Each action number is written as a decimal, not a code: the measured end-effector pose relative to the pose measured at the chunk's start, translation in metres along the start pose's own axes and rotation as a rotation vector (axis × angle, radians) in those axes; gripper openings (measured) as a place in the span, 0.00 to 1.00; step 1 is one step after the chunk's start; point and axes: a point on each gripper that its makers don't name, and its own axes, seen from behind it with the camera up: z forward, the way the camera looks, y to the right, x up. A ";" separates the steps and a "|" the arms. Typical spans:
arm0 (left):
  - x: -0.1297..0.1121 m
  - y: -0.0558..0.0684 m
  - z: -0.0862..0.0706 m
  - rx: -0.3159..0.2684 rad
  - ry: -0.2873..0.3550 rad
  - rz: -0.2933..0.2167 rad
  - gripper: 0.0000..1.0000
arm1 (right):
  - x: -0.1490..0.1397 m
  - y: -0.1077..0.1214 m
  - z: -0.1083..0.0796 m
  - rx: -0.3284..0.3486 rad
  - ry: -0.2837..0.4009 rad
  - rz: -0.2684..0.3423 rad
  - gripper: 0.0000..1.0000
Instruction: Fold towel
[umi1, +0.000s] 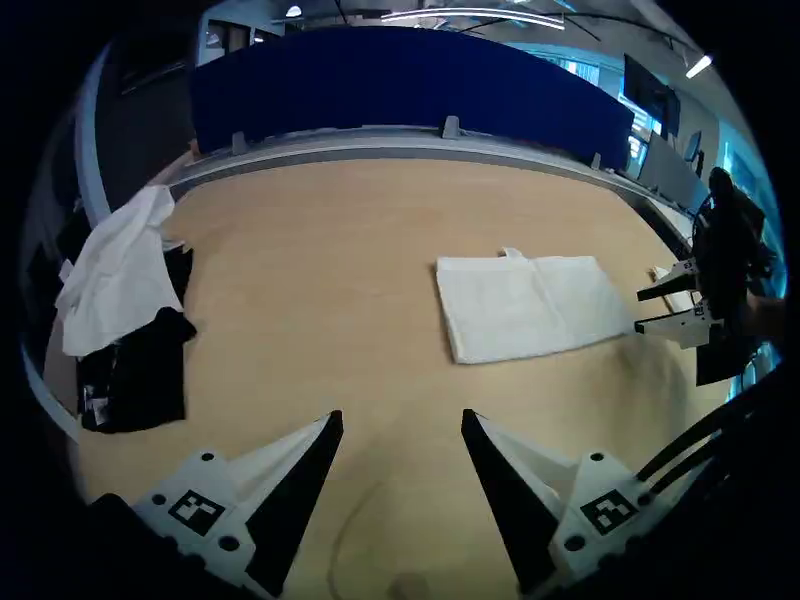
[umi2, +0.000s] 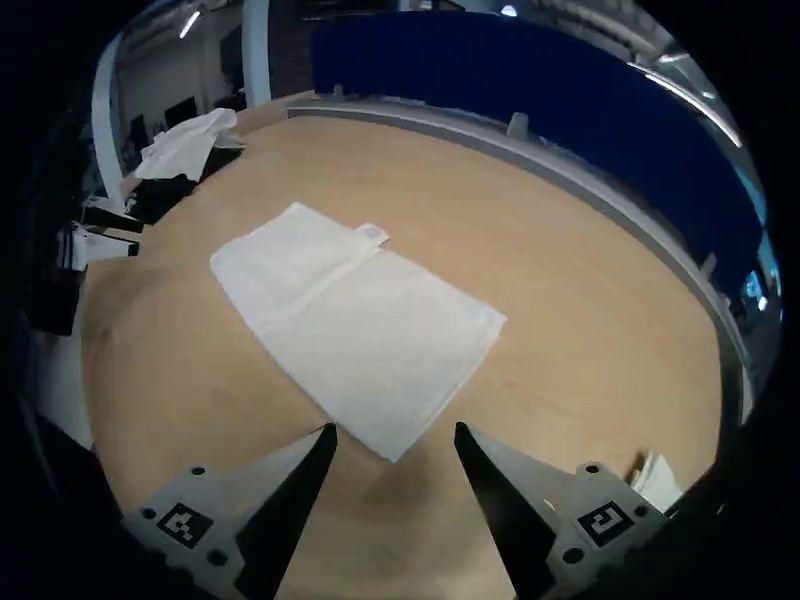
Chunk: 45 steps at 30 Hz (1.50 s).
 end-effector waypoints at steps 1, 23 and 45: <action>-0.003 -0.002 -0.003 0.005 0.000 -0.006 0.88 | -0.001 -0.001 0.001 0.005 -0.003 -0.005 0.91; -0.031 -0.026 -0.036 0.055 -0.009 -0.057 0.88 | -0.019 -0.003 0.017 0.046 -0.062 -0.049 0.46; -0.037 -0.032 -0.047 0.061 -0.011 -0.070 0.88 | 0.007 -0.001 0.015 0.023 -0.019 -0.049 0.05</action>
